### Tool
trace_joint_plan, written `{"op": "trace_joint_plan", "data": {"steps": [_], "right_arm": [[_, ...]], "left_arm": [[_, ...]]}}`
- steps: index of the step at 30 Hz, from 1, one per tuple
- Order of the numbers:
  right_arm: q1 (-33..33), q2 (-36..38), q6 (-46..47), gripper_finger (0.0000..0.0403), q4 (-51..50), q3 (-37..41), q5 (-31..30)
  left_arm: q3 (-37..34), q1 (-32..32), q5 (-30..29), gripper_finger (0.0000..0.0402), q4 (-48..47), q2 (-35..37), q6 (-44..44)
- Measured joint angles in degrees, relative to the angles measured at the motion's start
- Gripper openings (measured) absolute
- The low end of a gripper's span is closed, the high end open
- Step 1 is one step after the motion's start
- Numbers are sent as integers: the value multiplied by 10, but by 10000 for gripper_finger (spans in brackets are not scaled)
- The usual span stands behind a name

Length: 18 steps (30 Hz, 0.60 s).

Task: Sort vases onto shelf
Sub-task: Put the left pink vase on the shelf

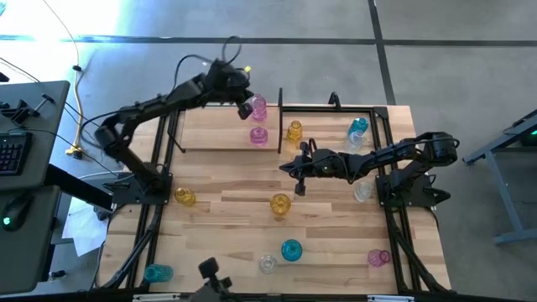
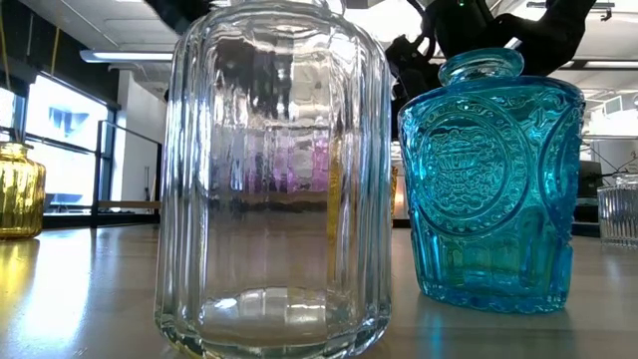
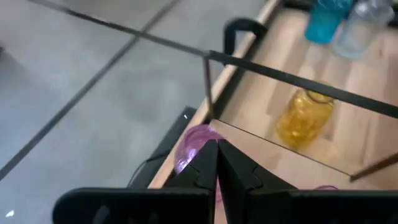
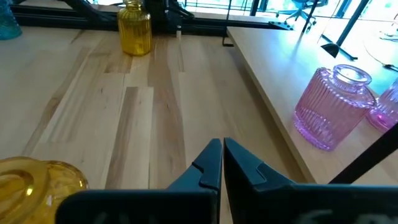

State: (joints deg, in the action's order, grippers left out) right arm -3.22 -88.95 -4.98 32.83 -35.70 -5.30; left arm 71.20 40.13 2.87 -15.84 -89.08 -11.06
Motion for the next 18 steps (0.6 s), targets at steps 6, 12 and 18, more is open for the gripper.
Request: {"op": "trace_joint_plan", "data": {"steps": [6, 12, 18], "right_arm": [[-1, 0, -14, 0, 21, 0, 0], [-2, 0, -23, 0, 35, 0, 1], [-2, 0, -26, 0, 36, 0, 2]], "left_arm": [[-117, 30, -30, 0, 97, 21, 45], [-135, 44, -18, 0, 113, -11, 56], [-134, 40, -16, 0, 167, -58, 65]]}}
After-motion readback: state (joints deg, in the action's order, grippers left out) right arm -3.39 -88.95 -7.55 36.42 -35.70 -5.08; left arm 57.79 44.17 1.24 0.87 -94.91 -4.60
